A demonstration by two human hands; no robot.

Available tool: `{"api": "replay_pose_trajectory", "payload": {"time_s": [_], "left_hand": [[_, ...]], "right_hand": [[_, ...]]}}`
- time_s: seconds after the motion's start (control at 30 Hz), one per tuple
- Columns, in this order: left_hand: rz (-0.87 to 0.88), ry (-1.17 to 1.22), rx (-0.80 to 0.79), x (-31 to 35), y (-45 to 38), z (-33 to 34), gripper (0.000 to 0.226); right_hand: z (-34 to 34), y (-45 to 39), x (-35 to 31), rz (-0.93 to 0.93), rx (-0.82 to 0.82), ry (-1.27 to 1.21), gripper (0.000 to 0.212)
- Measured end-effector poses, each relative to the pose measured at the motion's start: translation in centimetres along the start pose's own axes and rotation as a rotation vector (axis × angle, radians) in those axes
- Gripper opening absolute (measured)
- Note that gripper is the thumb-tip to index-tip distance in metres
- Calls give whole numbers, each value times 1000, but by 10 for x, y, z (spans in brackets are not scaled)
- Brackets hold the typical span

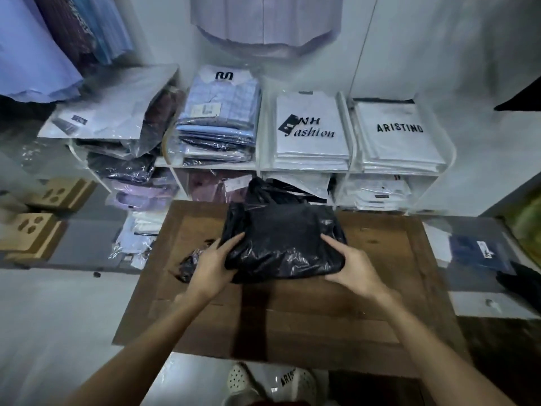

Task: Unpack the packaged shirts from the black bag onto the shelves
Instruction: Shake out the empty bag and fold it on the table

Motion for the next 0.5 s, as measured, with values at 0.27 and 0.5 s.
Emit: {"api": "replay_pose_trajectory", "payload": {"time_s": [0.27, 0.5], "left_hand": [[-245, 434, -163, -17, 59, 21, 79], [-622, 912, -47, -13, 68, 22, 43]], "right_hand": [[39, 36, 39, 186, -199, -413, 44], [51, 31, 28, 151, -219, -455, 63]]}}
Point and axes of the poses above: each hand's wrist, its own y-axis away from the middle knuckle, its own z-axis out of the palm, x = y × z, the point moved 3 cm from there along -y, towards the middle knuckle, and after that the axes turned 3 degrees about y, right-handed, at the moved point
